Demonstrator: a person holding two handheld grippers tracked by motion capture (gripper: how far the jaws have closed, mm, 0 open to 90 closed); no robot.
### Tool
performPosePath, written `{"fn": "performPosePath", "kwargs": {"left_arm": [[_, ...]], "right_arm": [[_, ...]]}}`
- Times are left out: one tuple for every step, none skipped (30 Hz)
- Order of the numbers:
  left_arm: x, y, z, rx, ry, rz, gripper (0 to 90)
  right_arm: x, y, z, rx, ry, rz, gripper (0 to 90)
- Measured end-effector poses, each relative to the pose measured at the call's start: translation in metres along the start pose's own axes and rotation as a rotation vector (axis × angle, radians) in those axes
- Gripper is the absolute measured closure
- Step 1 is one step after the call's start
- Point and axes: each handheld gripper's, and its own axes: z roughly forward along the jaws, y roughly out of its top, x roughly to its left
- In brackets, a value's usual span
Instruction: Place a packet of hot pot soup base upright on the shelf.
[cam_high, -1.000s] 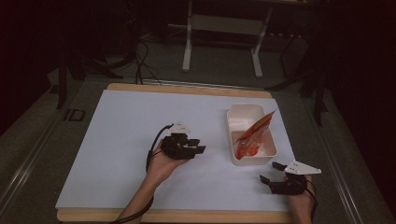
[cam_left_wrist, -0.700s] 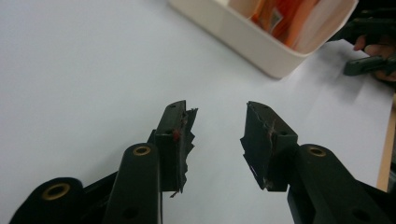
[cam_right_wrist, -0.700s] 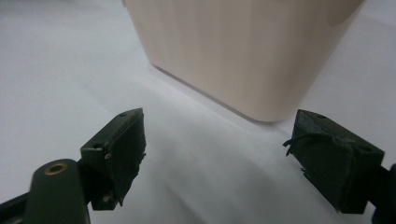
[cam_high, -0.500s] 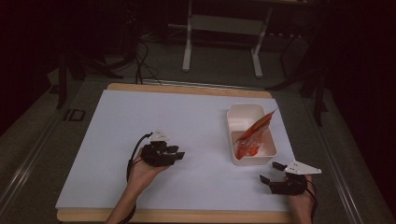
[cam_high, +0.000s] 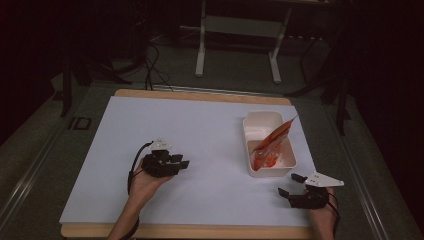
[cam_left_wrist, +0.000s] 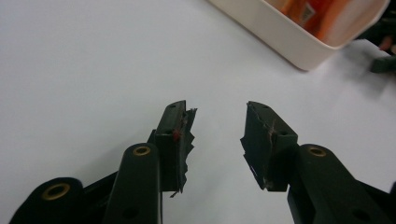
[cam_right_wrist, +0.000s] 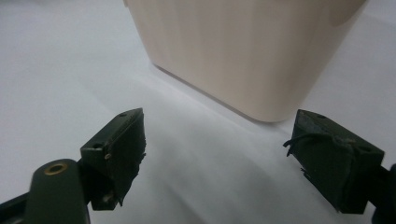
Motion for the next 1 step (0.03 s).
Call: {"fn": "performPosePath", "kwargs": {"left_arm": [[0.0016, -0.0004, -0.0014, -0.003, 0.013, -0.002, 60.2]], "right_arm": [[-0.0001, 0.0, 0.0001, 0.0, 0.001, 0.0, 17.9]]}}
